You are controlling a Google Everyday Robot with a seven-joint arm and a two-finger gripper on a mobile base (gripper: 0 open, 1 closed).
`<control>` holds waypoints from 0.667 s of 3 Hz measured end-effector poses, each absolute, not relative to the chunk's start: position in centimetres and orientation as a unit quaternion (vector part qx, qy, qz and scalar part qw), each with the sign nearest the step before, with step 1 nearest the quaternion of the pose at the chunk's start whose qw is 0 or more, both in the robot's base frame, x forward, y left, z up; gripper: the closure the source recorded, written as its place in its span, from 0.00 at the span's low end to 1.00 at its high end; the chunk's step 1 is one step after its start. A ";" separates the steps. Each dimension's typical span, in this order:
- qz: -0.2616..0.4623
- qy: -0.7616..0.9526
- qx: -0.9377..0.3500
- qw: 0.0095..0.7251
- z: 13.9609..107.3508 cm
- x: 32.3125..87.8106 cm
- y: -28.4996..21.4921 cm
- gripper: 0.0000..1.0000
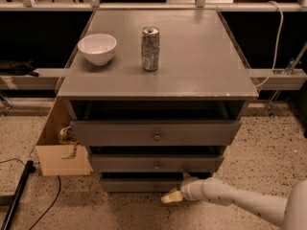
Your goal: Open bottom drawer
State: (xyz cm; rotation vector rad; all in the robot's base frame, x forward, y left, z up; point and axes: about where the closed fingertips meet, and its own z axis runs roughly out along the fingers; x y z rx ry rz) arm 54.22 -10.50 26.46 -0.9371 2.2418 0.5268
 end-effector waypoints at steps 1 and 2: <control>0.211 0.856 -0.341 0.326 26.4 53.9 -11.0 0.00; 0.214 0.869 -0.324 0.308 24.4 52.6 -12.3 0.00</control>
Offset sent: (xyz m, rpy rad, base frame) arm -0.0305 -0.0404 -0.0419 0.0183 0.1096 -0.0910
